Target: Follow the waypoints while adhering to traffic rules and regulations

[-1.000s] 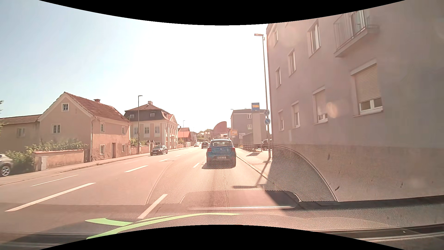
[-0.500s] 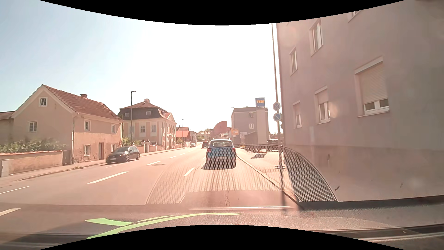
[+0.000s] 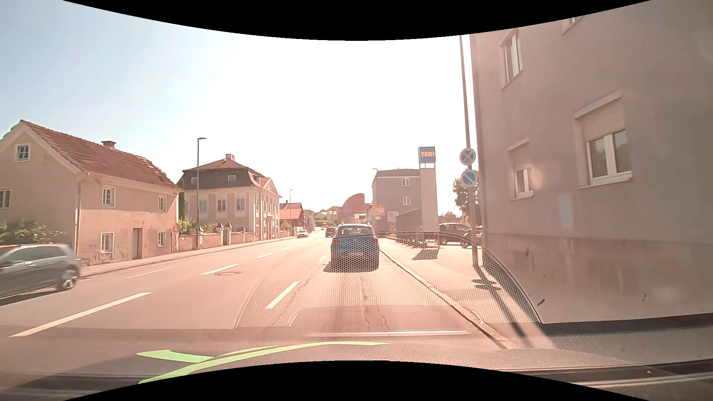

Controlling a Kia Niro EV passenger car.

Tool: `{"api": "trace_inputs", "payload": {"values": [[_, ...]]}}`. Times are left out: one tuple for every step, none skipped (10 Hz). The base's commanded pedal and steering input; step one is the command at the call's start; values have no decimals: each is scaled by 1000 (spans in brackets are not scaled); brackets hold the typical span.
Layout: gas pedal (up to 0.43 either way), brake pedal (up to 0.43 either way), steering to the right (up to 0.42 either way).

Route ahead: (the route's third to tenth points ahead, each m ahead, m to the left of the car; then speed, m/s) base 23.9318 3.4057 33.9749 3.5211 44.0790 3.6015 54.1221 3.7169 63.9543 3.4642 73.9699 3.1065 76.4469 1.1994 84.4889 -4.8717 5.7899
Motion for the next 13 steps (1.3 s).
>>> {"api": "trace_inputs", "payload": {"values": [[39, 0, -1], [47, 0, -1], [59, 0, -1], [59, 0, -1], [67, 0, -3], [67, 0, -4], [67, 0, -4], [67, 0, -4], [67, 0, -5], [67, 0, -5], [67, 0, -4], [67, 0, -5], [67, 0, -5]]}}
